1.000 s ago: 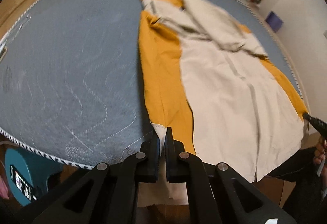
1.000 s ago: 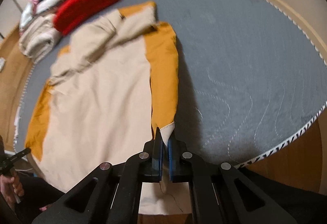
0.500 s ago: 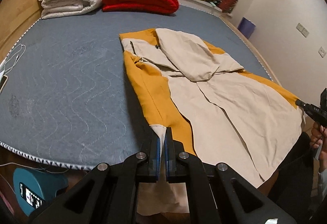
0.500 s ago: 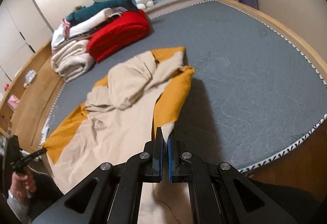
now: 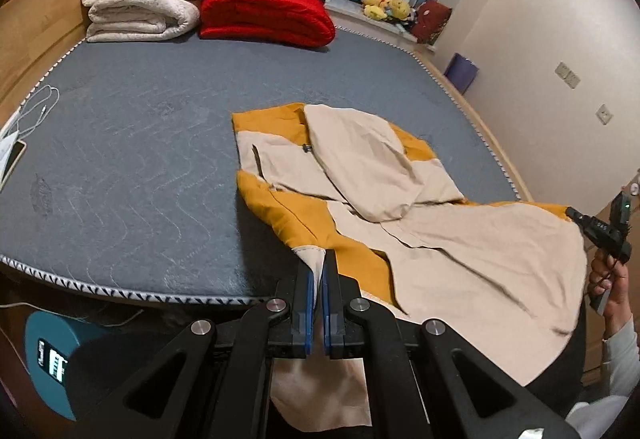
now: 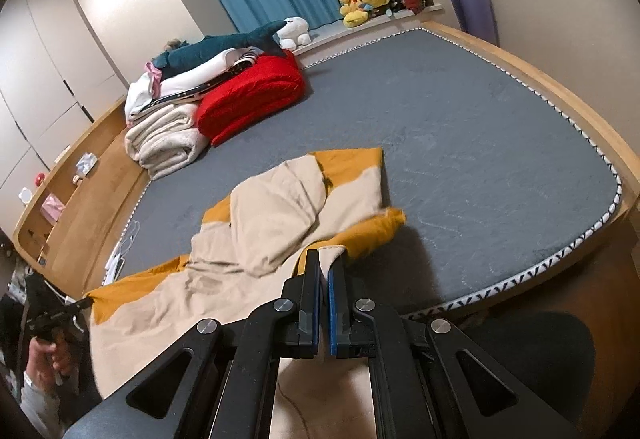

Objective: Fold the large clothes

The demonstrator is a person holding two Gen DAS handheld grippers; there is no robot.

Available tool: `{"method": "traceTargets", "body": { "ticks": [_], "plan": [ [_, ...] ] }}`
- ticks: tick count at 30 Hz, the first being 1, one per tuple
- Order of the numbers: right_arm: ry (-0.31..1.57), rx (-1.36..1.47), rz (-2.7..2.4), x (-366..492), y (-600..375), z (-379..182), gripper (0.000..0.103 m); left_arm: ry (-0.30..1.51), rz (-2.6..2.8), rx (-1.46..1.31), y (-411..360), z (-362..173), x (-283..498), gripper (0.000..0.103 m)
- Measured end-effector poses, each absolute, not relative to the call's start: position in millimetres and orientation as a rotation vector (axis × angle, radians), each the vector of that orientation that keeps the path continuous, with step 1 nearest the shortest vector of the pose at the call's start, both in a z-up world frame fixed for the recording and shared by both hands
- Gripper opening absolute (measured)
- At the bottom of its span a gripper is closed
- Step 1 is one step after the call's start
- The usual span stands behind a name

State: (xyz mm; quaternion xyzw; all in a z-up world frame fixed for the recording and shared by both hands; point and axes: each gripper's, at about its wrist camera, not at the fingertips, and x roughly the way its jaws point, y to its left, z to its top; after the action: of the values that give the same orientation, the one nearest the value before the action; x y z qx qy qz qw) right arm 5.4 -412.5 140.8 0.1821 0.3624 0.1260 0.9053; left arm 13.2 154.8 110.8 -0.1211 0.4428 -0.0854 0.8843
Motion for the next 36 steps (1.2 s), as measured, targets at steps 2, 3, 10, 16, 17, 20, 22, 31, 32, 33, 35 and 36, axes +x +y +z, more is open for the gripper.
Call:
{"method": "traceTargets", "body": {
  "ticks": [2, 3, 10, 16, 17, 20, 22, 31, 32, 33, 35, 36],
  "plan": [
    [0.762, 0.388, 0.258, 20, -417, 136, 0.003, 0.941, -0.172, -0.258, 157, 103, 30, 0.002],
    [0.768, 0.387, 0.258, 28, -417, 133, 0.003, 0.951, -0.169, -0.258, 158, 99, 40, 0.002],
    [0.863, 0.351, 0.257, 122, -410, 95, 0.003, 1.016, -0.152, -0.285, 177, 54, 140, 0.002],
    [0.946, 0.361, 0.244, 236, -401, 54, 0.003, 1.112, -0.103, -0.359, 209, 1, 242, 0.002],
    [0.961, 0.355, 0.235, 255, -396, 46, 0.003, 1.129, -0.096, -0.36, 211, -8, 254, 0.002],
    [1.02, 0.33, 0.203, 310, -382, 16, 0.004, 1.199, -0.076, -0.406, 222, -47, 288, 0.003],
    [1.064, 0.322, 0.186, 339, -373, -5, 0.004, 1.246, -0.063, -0.419, 224, -67, 303, 0.003],
    [1.186, 0.336, 0.158, 394, -365, -62, 0.01, 1.294, -0.083, -0.527, 242, -86, 311, 0.01],
    [1.186, 0.365, 0.168, 395, -367, -64, 0.01, 1.287, -0.091, -0.547, 245, -82, 307, 0.011],
    [1.183, 0.388, 0.173, 395, -370, -65, 0.011, 1.28, -0.097, -0.56, 248, -79, 304, 0.012],
    [1.17, 0.418, 0.184, 393, -375, -62, 0.015, 1.245, -0.092, -0.585, 256, -68, 300, 0.029],
    [1.155, 0.426, 0.19, 390, -377, -58, 0.02, 1.213, -0.08, -0.593, 262, -60, 293, 0.034]
  ]
}}
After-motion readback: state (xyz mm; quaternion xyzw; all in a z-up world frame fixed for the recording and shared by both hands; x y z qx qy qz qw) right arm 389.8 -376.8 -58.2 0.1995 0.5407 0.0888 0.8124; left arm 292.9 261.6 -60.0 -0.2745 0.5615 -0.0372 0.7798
